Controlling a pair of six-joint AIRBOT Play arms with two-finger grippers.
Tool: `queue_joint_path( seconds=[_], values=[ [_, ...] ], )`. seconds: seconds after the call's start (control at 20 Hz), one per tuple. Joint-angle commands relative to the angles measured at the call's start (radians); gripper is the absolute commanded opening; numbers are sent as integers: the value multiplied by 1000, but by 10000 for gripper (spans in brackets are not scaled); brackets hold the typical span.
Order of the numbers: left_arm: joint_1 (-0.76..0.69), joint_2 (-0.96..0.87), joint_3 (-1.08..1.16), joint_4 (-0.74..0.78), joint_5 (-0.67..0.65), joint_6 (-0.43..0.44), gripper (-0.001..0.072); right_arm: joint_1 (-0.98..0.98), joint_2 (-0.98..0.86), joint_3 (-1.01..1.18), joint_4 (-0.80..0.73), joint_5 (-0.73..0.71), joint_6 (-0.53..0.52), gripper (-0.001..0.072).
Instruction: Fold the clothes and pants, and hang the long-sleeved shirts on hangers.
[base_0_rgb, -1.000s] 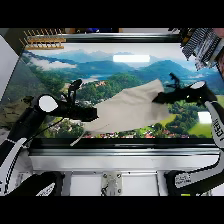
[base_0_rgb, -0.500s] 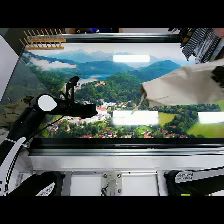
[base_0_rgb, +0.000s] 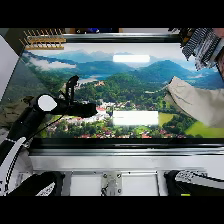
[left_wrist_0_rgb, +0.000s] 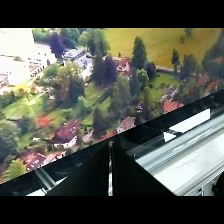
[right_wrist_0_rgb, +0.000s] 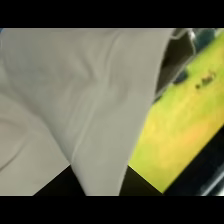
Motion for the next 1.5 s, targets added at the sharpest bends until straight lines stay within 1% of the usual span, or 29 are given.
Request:
queue_joint_path(
  seconds=[0.0,0.1,0.2,0.4,0.55,0.6,0.7,0.75,0.9,0.95,1.0,1.1,1.2,1.35,1.45],
  values=[
    [1,-1,1,1,-8,4,15,8,137,-215,-4,127,-10,3],
    [1,-1,1,1,-8,6,14,27,194,-320,56,204,-65,3],
    [1,-1,1,2,-8,23,14,50,230,-406,97,264,-97,3],
    [1,-1,1,9,-26,36,15,124,280,-527,129,294,-99,4],
    [1,-1,1,9,-49,54,15,184,290,-549,125,299,-99,15],
    [1,-1,1,10,-58,57,14,193,298,-549,124,303,-100,95],
    [1,-1,1,9,-60,57,14,192,322,-533,99,312,-100,716],
    [1,-1,1,9,-60,57,14,192,342,-511,38,327,-100,718],
    [1,-1,1,9,-66,57,14,192,424,-396,-209,359,-104,718],
    [1,-1,1,9,-68,57,15,192,462,-349,-233,356,-132,718],
    [0,-1,1,9,-70,57,15,193,499,-309,-216,349,-144,718],
    [0,-1,1,9,-77,57,15,214,586,-265,-97,324,-145,718],
    [0,-1,1,8,-77,57,15,275,667,-266,90,300,-217,718],
    [0,-1,1,8,-77,56,14,434,718,-266,343,300,-280,718],
    [0,-1,1,7,-75,56,14,558,717,-266,407,299,-279,716]
  ],
)
